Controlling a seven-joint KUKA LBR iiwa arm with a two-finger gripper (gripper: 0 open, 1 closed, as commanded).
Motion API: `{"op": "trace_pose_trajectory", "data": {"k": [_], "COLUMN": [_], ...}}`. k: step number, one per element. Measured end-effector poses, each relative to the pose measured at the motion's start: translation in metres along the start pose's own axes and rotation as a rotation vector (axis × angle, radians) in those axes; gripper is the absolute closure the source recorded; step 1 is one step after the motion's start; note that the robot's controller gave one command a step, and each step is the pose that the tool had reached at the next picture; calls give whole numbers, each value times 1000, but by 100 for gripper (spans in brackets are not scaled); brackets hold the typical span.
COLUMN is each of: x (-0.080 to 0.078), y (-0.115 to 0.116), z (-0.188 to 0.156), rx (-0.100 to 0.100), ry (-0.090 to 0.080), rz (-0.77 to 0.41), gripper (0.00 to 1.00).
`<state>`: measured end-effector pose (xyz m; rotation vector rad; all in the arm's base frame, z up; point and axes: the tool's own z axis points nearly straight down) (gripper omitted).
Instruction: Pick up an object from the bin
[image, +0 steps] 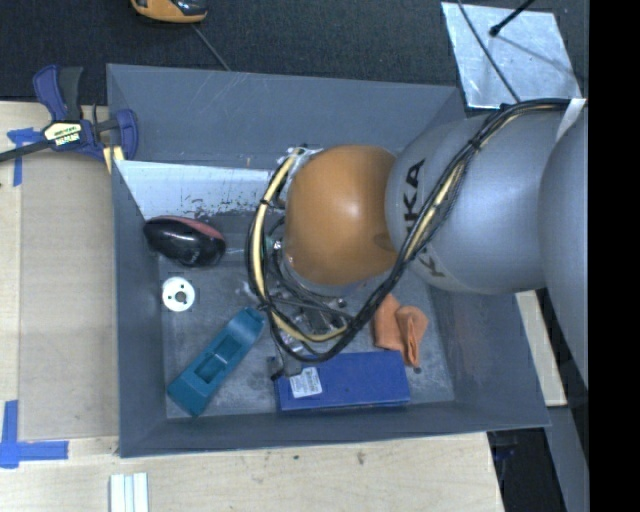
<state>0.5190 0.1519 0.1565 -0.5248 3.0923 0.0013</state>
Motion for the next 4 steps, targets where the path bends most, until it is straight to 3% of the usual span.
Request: {"op": "trace_pose_trajectory", "data": {"k": [1,2,3,4], "x": [-11,-40,-40,-40], "y": [-16,29,38,38], "z": [38,67,86,86], "rx": [0,3,-2,-3], "ry": [0,-11,1,1], "rz": [-110,-388,-436,-436], "gripper": [0,0,100,100]}}
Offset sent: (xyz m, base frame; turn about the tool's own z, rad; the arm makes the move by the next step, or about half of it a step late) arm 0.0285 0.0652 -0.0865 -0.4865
